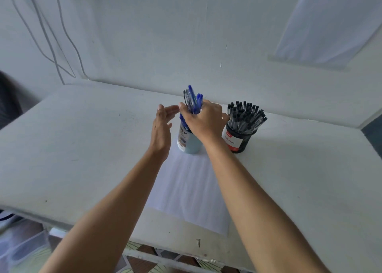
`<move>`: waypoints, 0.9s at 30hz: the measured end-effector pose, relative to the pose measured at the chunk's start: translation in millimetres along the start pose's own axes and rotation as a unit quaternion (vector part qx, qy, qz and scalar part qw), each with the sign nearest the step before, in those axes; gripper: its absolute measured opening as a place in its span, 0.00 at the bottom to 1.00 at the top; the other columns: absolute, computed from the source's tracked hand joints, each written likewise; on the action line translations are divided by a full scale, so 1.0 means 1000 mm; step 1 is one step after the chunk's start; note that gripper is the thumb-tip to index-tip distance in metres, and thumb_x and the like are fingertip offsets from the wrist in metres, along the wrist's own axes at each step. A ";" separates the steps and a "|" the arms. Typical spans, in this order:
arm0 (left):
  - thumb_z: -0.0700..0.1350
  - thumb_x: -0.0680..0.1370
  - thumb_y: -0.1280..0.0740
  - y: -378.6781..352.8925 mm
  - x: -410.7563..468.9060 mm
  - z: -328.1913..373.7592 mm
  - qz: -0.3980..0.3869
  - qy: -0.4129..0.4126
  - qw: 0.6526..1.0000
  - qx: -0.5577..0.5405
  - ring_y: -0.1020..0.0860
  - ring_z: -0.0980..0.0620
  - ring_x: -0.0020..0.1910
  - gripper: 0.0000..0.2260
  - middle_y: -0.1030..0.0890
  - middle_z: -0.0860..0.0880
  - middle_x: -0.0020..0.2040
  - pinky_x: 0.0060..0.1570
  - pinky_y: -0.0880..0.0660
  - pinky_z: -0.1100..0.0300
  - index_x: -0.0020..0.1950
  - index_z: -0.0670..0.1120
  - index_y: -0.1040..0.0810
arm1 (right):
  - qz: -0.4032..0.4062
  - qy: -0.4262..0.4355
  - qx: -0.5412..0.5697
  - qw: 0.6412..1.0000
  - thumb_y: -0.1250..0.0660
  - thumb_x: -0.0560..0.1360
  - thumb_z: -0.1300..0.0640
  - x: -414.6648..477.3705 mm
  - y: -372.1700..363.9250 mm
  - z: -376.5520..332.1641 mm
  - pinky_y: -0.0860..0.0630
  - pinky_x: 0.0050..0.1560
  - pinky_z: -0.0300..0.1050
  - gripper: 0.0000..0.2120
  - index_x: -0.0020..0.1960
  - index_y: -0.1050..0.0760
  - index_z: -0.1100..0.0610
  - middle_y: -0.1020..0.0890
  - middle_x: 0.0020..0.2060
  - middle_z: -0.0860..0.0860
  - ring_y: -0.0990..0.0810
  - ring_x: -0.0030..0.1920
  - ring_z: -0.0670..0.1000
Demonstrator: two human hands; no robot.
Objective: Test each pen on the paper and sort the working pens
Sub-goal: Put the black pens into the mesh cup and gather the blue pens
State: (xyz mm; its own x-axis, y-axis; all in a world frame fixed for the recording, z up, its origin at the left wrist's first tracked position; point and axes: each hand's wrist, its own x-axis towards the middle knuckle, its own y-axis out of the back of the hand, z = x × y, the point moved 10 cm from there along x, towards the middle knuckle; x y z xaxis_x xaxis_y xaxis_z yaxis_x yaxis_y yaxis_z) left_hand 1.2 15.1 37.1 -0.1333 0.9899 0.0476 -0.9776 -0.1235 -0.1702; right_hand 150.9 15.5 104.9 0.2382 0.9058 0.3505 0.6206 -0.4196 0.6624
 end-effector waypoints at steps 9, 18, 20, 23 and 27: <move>0.56 0.86 0.54 -0.010 -0.003 -0.009 -0.031 -0.009 0.998 -0.053 0.20 0.54 0.53 0.22 0.17 0.51 0.54 0.64 0.27 0.52 0.59 0.51 0.22 | -0.022 -0.025 0.226 0.974 0.28 0.75 0.48 -0.011 -0.001 0.007 0.29 0.61 0.41 0.23 0.66 0.30 0.53 0.24 0.64 0.46 0.24 0.60 0.47; 0.42 0.78 0.42 -0.024 -0.012 -0.010 -0.158 -0.050 0.985 -0.038 0.22 0.50 0.61 0.18 0.19 0.46 0.61 0.60 0.28 0.57 0.67 0.42 0.25 | -0.047 0.056 0.188 0.979 0.48 0.81 0.50 -0.010 -0.015 0.000 0.30 0.53 0.37 0.21 0.58 0.20 0.59 0.16 0.52 0.53 0.22 0.51 0.48; 0.38 0.70 0.39 -0.021 -0.014 -0.015 -0.167 -0.061 0.984 0.029 0.24 0.49 0.64 0.30 0.23 0.45 0.67 0.62 0.28 0.56 0.73 0.42 0.32 | -0.070 0.053 0.193 0.977 0.48 0.81 0.49 -0.009 -0.015 0.004 0.31 0.58 0.36 0.22 0.62 0.21 0.58 0.18 0.57 0.51 0.24 0.56 0.45; 0.41 0.71 0.28 -0.024 -0.017 -0.021 -0.168 -0.081 0.973 0.136 0.21 0.55 0.62 0.32 0.21 0.52 0.65 0.57 0.27 0.64 0.74 0.47 0.34 | -0.042 0.067 0.205 0.976 0.46 0.82 0.49 -0.015 -0.008 0.012 0.37 0.70 0.40 0.23 0.74 0.33 0.57 0.25 0.68 0.54 0.30 0.70 0.49; 0.48 0.67 0.21 -0.018 -0.012 -0.031 -0.118 -0.062 0.967 0.219 0.19 0.57 0.52 0.31 0.19 0.57 0.58 0.50 0.22 0.57 0.67 0.52 0.30 | 0.107 0.119 0.189 0.969 0.41 0.75 0.53 -0.041 0.032 0.027 0.29 0.58 0.41 0.18 0.60 0.24 0.62 0.19 0.54 0.52 0.22 0.54 0.49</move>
State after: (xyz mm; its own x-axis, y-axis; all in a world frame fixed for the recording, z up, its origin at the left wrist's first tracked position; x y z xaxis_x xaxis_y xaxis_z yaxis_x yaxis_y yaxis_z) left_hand 25.9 7.9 9.0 0.1090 0.9817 0.1563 -0.9550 0.0597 0.2906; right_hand 181.3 -33.3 93.8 0.2410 0.7425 0.6250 0.8160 -0.5036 0.2837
